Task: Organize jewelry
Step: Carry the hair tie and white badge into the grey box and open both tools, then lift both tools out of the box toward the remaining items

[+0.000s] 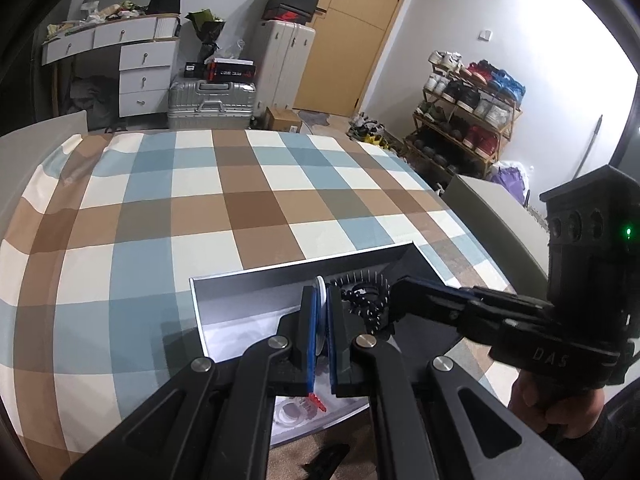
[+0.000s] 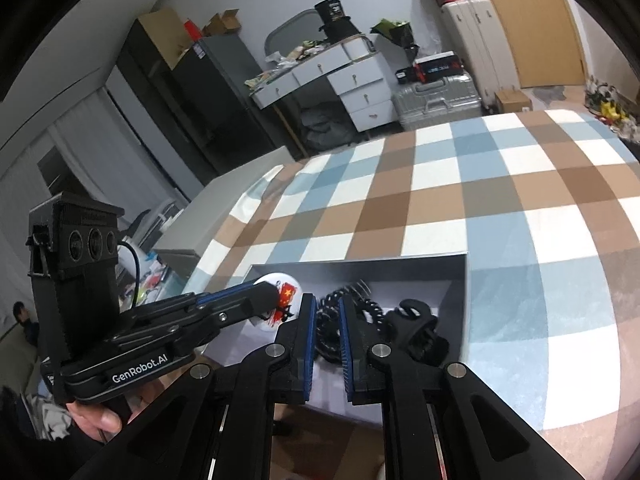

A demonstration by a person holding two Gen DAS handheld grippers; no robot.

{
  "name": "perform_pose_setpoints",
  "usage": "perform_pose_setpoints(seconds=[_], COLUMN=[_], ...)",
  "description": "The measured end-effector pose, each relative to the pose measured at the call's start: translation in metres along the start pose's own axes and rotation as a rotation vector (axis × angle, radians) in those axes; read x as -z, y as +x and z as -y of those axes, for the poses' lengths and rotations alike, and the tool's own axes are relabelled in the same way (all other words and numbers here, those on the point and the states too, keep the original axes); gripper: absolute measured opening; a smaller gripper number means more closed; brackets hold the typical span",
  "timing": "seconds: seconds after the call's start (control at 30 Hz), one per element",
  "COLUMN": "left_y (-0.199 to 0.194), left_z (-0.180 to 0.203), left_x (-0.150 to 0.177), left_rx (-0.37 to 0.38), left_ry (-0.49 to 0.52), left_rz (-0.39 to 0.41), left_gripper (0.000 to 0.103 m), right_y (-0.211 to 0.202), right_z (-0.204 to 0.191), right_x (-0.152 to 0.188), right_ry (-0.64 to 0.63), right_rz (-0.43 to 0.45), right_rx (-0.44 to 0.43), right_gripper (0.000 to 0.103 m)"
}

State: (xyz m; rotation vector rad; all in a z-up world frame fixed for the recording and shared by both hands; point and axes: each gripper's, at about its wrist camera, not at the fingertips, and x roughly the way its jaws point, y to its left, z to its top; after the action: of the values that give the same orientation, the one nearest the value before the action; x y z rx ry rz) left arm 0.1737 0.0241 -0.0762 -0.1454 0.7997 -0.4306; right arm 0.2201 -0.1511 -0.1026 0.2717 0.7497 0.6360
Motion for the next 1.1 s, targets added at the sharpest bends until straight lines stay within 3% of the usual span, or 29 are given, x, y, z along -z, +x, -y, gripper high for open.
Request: perform_pose_setpoints(seconds=[0.03,0.17,0.27,0.4,0.47,0.63,0.83,0.93,1.1], left_y=[-0.001,-0.008,-0.016,-0.028,-0.033,-0.051,-0.071,-0.079,-0.084], left_z=[0.0,-0.002,-0.001,0.001,0.0,-0.002,-0.003,-0.007,-0.014], left_x=[0.0,0.001,0.002,0.005,0.006,0.012,0.027,0.038,0.058], left_rx=[-0.012,-0.022,-0.035,-0.068,-0.089,-0.136,-0.188,-0.216,-0.207], left_ry=[0.001,-0.02,-0.02,-0.022,-0.026,-0.041,-0.028,-0.041,-0.115], left_rz=[-0.003,0.009,0.025,0.044,0.056,0.1,0.15,0.174,0.173], left_gripper=[0.008,0.042,0.045,0.048,0.057,0.069,0.075,0.083,0.083], right_y=[-0.003,-0.021,-0.037,-0.052,-0.063,-0.078,-0.096,-0.103,-0.108], right_z=[0.001,-0.002,-0.007,-0.014,-0.019,-0.029,-0.038,-0.04,-0.042], right_x=[0.0,0.002,0.004,0.007,0.01,0.016,0.027,0.035,0.049], right_ry=[0.001,-0.009,-0.028,-0.036,-0.045,-0.073,-0.098,-0.109,-0.122], right_rz=[0.006,0.051,0.085,0.122,0.15,0.185,0.228,0.24,0.242], right_rx=[0.002,0.031,0.048,0.059,0.072,0.074,0.099,0.101,0.113], right_gripper=[0.016,0.043,0.043,0.063,0.078,0.086,0.099,0.101,0.103])
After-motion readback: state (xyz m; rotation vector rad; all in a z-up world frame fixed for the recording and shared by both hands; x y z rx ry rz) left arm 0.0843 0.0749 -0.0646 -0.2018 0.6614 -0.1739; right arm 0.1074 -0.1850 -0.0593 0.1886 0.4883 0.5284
